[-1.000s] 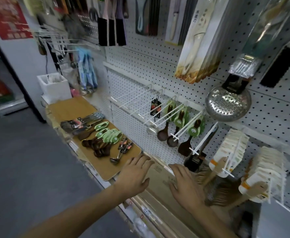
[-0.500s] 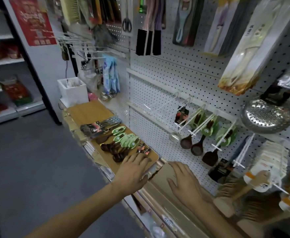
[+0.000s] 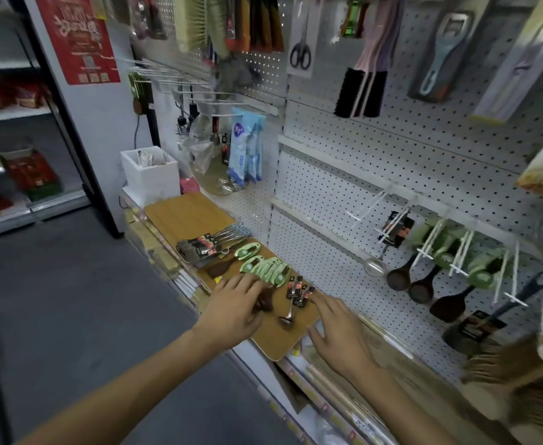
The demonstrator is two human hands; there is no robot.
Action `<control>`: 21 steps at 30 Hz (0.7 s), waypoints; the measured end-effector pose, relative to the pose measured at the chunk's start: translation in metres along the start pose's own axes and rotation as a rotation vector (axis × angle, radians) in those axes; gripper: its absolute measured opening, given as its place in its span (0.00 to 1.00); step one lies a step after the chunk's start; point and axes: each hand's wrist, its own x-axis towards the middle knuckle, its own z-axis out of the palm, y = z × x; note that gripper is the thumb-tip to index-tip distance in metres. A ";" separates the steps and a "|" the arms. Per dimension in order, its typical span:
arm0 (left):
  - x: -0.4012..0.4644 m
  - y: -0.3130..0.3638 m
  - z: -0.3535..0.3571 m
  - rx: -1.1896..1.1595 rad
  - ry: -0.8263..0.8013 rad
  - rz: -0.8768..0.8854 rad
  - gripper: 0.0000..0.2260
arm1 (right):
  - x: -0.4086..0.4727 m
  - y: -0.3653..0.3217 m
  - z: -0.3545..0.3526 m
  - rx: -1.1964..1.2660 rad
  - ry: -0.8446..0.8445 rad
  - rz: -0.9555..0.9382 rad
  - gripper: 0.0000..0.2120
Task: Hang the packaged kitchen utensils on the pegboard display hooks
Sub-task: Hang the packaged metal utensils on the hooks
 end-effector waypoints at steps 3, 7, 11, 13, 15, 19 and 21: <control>-0.006 -0.033 -0.006 0.005 0.003 -0.020 0.20 | 0.022 -0.027 0.008 -0.014 -0.012 -0.009 0.24; -0.008 -0.073 -0.008 0.016 -0.018 -0.048 0.22 | 0.055 -0.052 0.023 -0.017 -0.026 -0.018 0.25; 0.002 -0.110 -0.005 0.019 -0.039 -0.066 0.24 | 0.097 -0.068 0.041 -0.033 -0.041 -0.024 0.25; 0.011 -0.133 -0.001 0.021 -0.043 -0.071 0.24 | 0.121 -0.075 0.053 -0.018 -0.050 -0.023 0.25; 0.023 -0.159 0.002 0.019 -0.043 -0.078 0.22 | 0.147 -0.082 0.069 0.001 -0.066 -0.024 0.25; 0.054 -0.216 0.007 0.006 -0.050 -0.108 0.19 | 0.208 -0.092 0.101 0.010 -0.108 -0.036 0.24; 0.069 -0.246 0.010 0.028 -0.072 -0.122 0.20 | 0.242 -0.097 0.113 0.019 -0.128 -0.030 0.23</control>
